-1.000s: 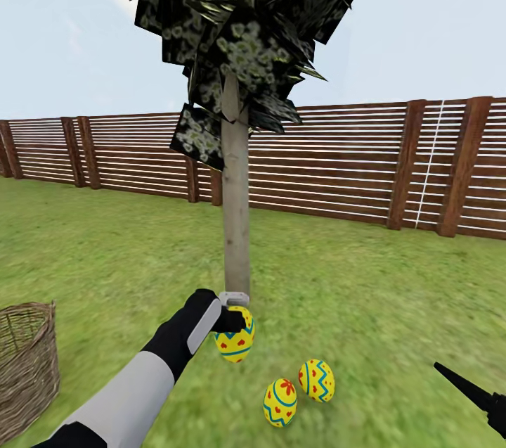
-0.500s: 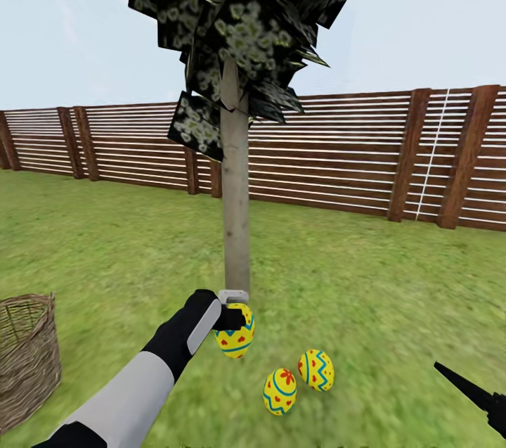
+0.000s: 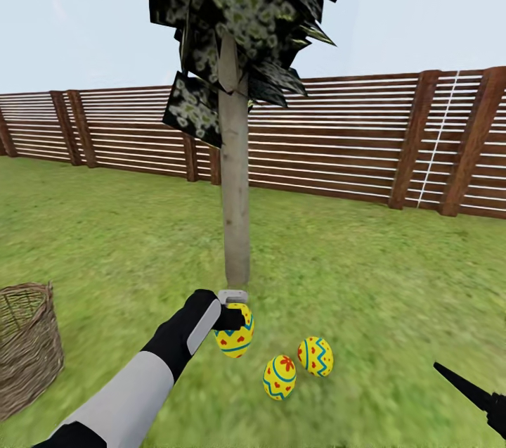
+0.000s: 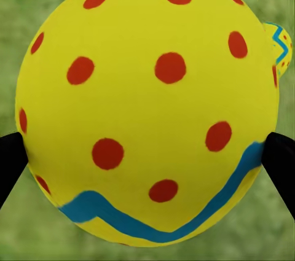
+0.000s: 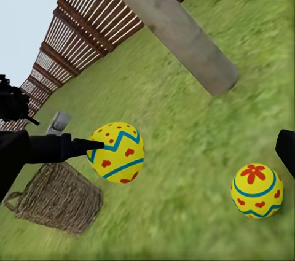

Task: Take the three Easter eggs out of the wicker basket on the lawn in the garden, then place them on the lawn next to a single tree (choose any tree) so that all three eggs are next to the same tree and none are left in the basket.

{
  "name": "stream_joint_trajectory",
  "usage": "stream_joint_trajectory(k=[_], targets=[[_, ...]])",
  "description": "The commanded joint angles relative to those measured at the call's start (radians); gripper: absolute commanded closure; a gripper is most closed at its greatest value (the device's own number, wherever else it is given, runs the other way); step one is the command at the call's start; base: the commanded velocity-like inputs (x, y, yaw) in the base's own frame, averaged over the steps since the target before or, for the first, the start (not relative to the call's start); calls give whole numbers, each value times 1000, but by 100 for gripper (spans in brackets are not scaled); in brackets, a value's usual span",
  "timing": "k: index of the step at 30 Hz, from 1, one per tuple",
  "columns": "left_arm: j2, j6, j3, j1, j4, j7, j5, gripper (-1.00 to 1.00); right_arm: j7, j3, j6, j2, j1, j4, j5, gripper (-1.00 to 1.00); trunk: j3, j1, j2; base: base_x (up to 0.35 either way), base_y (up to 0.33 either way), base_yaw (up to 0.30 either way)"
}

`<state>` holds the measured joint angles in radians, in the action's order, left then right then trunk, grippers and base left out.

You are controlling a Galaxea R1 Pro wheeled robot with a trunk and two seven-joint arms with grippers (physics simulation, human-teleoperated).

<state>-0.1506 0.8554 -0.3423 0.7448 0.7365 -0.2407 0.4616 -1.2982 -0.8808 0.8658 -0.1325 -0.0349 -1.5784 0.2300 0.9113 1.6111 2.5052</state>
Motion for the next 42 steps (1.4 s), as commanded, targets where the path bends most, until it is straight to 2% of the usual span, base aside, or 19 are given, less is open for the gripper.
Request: stream_joint_trajectory(k=[1,33,38,42], targets=[[0,2,-3,1,1,-9,10,100,0,0,7,-1,0,0,5,-100,5,0,1,0,0,0],[0,-15,-4,1,2,-9,6,100,-8,-1,5,-4,-1,-2,13,-100,129,15,8,0,0,0],[0,-19,-4,1,3,-9,6,100,-8,-51,8,-3,-2,-3,12,-100,148,17,9,0,0,0],[0,-22,-4,1,3,-9,6,100,-2,-68,8,-2,-2,-3,11,-100,163,19,10,0,0,0]])
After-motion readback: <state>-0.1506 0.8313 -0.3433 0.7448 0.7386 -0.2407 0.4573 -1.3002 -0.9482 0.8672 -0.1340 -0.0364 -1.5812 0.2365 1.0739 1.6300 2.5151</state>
